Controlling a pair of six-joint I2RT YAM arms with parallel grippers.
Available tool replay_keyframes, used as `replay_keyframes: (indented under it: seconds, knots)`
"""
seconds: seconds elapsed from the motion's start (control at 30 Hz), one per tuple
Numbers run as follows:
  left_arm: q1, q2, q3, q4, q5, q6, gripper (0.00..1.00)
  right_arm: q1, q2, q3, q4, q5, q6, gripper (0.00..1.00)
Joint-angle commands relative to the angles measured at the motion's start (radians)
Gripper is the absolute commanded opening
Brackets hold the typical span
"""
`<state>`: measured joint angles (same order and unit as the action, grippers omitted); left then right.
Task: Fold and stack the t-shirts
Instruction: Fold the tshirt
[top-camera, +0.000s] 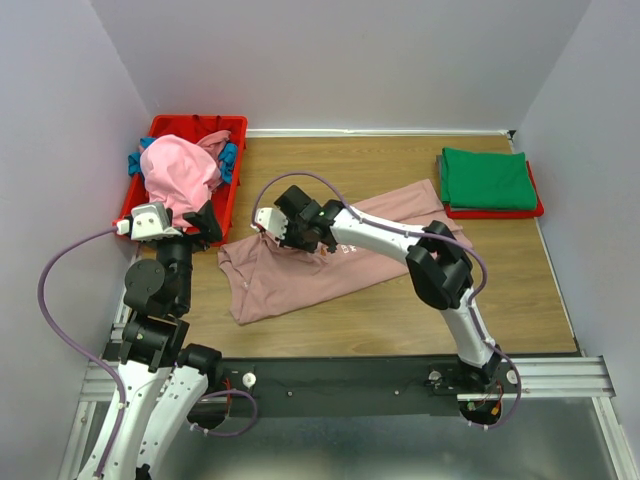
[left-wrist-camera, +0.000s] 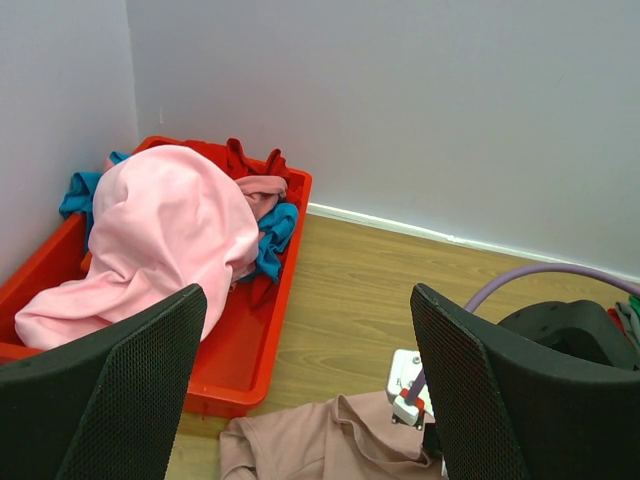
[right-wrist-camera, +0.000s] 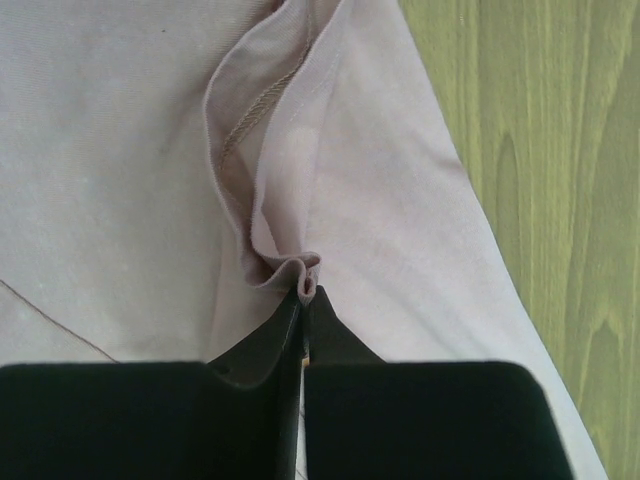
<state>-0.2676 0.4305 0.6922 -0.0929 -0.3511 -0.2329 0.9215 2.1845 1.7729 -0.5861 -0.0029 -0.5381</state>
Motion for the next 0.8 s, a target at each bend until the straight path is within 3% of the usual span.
replay_keyframes:
  seconds: [0.0, 0.6, 0.77]
  knots:
    - [0.005, 0.001, -0.005, 0.016, -0.015, -0.005, 0.90, -0.003, -0.035, -0.013, 0.034, 0.066, 0.041, 0.10]
    - [0.005, 0.011, -0.005, 0.015, -0.012, -0.005, 0.90, -0.044, -0.068, -0.058, 0.065, 0.089, 0.098, 0.11]
    - [0.005, 0.011, -0.005, 0.016, -0.014, -0.006, 0.90, -0.053, -0.069, -0.066, 0.069, 0.099, 0.107, 0.18]
